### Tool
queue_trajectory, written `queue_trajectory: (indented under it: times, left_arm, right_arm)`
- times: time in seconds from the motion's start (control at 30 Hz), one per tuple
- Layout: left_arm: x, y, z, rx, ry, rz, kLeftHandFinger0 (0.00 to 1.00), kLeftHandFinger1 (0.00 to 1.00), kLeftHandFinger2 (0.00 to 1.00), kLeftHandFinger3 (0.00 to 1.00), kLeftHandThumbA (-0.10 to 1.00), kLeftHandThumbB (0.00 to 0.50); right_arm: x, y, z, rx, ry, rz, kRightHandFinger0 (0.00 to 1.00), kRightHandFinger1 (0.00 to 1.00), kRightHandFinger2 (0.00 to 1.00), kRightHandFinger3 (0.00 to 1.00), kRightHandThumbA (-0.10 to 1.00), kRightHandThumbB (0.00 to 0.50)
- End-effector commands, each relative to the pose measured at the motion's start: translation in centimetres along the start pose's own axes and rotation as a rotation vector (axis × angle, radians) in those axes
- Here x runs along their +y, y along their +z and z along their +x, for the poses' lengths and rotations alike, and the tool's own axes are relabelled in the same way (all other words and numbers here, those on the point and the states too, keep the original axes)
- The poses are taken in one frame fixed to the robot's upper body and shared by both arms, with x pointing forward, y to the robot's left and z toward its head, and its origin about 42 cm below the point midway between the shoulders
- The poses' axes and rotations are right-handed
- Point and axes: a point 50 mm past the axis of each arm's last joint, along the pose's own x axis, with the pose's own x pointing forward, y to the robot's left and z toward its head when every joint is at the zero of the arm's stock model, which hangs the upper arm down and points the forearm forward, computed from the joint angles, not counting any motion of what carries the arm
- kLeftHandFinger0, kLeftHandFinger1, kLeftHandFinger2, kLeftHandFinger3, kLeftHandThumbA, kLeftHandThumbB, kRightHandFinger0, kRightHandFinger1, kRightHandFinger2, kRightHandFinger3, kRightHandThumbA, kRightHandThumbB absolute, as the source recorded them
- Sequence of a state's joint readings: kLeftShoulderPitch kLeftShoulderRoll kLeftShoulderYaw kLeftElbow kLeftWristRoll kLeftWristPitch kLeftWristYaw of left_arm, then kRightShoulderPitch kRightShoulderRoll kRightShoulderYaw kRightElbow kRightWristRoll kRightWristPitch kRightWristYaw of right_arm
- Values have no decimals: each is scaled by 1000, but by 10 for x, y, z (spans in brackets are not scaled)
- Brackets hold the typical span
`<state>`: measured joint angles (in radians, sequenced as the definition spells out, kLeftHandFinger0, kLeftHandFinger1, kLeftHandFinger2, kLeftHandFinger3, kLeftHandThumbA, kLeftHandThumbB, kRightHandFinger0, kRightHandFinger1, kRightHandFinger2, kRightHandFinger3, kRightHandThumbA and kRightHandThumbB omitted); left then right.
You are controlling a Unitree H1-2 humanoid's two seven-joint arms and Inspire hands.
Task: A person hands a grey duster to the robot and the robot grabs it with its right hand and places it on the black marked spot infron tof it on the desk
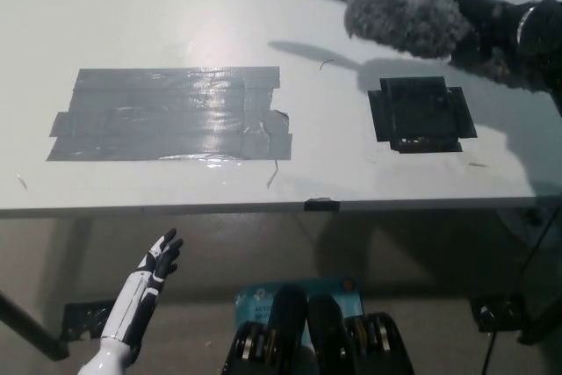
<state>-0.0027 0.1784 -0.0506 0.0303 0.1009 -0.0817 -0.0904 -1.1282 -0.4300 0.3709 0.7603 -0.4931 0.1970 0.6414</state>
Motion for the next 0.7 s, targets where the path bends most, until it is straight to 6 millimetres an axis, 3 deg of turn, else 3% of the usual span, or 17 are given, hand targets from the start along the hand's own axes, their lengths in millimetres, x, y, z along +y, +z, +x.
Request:
queue_trajectory:
  times: [0.0,0.07,0.23,0.3,0.4,0.43,0.57,0.63,0.67]
  left_arm:
    - [8,13,4,-61,-26,9,1000,1000,1000,1000,1000,151]
    - [7,13,5,-56,-29,6,1000,1000,1000,1000,1000,154]
    - [8,15,4,-58,-32,22,1000,1000,1000,1000,1000,119]
    - [8,16,4,-57,-37,25,1000,1000,1000,1000,1000,137]
    - [7,16,5,-61,-40,19,1000,1000,1000,1000,1000,142]
    - [7,16,6,-62,-42,22,1000,1000,1000,1000,1000,146]
    - [8,16,5,-60,-39,15,1000,1000,1000,1000,1000,139]
    - [8,17,5,-59,-36,16,1000,1000,1000,1000,1000,140]
    - [9,17,6,-61,-37,18,1000,1000,1000,1000,1000,142]
  right_arm:
    - [-56,26,-27,-6,219,3,1000,1000,1000,1000,607,402]
    - [-60,21,-30,-6,221,-1,1000,1000,1000,1000,843,498]
    - [-75,24,-41,-11,123,19,1000,1000,1000,1000,917,500]
    - [-85,26,-53,-50,48,40,1000,1000,1000,1000,887,500]
    - [-109,42,-89,-150,-93,57,1000,1000,1000,1000,861,491]
    - [-119,55,-109,-207,-180,22,1000,1000,1000,1000,899,449]
    - [-146,79,-159,-333,-492,-52,1000,1000,1000,1000,1000,466]
    - [-155,85,-181,-369,-602,-71,1000,1000,1000,1000,1000,485]
    - [-159,88,-195,-399,-662,-59,1000,1000,1000,1000,1000,471]
